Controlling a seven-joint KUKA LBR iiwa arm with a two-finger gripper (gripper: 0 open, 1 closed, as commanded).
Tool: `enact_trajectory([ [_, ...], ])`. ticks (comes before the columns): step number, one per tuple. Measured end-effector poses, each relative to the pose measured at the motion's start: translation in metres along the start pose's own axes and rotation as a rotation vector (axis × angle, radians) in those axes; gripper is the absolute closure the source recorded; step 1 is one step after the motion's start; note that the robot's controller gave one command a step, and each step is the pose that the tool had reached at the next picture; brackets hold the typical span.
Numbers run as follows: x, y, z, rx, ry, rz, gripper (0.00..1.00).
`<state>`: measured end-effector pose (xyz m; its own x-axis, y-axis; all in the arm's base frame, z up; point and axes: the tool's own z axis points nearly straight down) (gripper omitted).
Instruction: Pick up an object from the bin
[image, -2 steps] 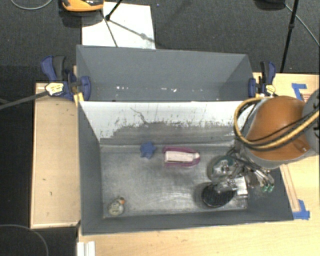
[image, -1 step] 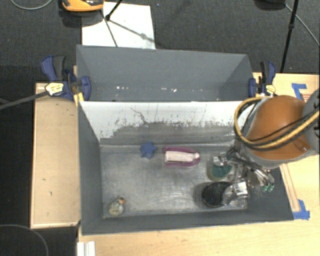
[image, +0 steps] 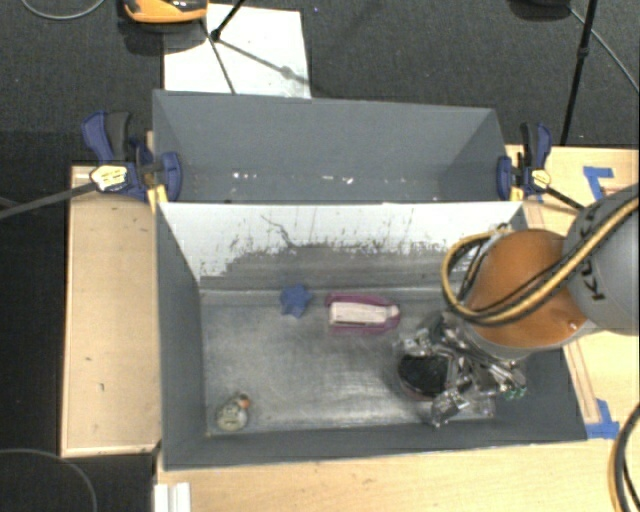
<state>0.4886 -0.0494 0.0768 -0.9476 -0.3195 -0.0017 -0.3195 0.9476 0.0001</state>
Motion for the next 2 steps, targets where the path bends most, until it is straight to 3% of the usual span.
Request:
enact_trajectory([
  [1,0.0,0.0,-0.002,0.001,-0.001,-0.003,1.0],
  [2,-0.014,-0.02,-0.159,0.005,-0.008,-0.016,1.0],
])
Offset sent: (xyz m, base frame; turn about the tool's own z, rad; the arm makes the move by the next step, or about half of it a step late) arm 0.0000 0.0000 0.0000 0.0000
